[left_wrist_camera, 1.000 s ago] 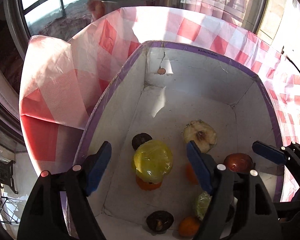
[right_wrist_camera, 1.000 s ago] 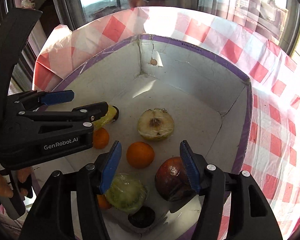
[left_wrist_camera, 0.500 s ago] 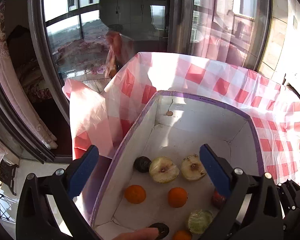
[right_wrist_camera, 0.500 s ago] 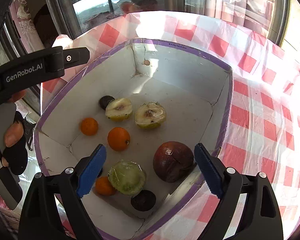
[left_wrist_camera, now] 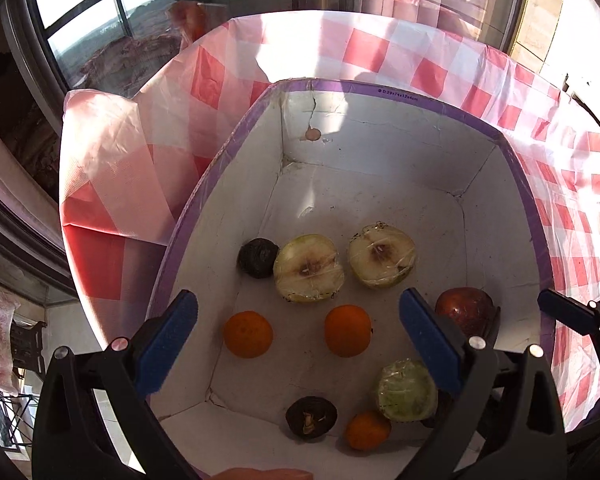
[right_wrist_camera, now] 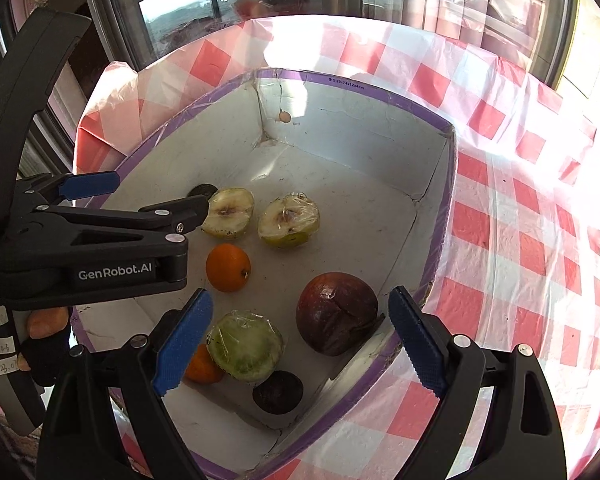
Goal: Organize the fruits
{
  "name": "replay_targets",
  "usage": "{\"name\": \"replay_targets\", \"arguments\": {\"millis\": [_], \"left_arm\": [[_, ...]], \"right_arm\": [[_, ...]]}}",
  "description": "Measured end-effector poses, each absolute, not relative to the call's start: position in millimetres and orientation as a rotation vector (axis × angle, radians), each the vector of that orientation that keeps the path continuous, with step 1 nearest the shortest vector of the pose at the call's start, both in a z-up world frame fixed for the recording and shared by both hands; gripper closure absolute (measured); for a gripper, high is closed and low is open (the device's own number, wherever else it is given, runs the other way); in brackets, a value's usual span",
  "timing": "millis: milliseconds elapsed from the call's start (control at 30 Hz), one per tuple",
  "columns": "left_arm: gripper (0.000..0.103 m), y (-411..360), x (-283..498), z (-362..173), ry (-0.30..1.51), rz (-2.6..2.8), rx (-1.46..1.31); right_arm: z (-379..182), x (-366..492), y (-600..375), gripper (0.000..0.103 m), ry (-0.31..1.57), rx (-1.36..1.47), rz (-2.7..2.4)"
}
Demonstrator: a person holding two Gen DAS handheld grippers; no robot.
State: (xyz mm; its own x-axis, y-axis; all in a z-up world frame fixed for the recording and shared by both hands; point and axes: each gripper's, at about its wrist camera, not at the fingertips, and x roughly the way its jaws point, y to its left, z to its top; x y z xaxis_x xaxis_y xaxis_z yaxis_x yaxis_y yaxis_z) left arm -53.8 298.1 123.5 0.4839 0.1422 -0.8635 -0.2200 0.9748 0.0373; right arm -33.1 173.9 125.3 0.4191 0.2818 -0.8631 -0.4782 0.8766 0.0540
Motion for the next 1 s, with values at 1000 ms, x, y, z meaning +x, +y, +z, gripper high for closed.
{"name": "replay_targets", "arguments": {"millis": [1000], "left_arm": [[0.002, 315.1, -61.5, 108.8, 1.107, 0.254, -0.115]], "right_arm": [[122.1, -40.0, 183.4, 0.016, 1.039, -0.273, 0.489]]}}
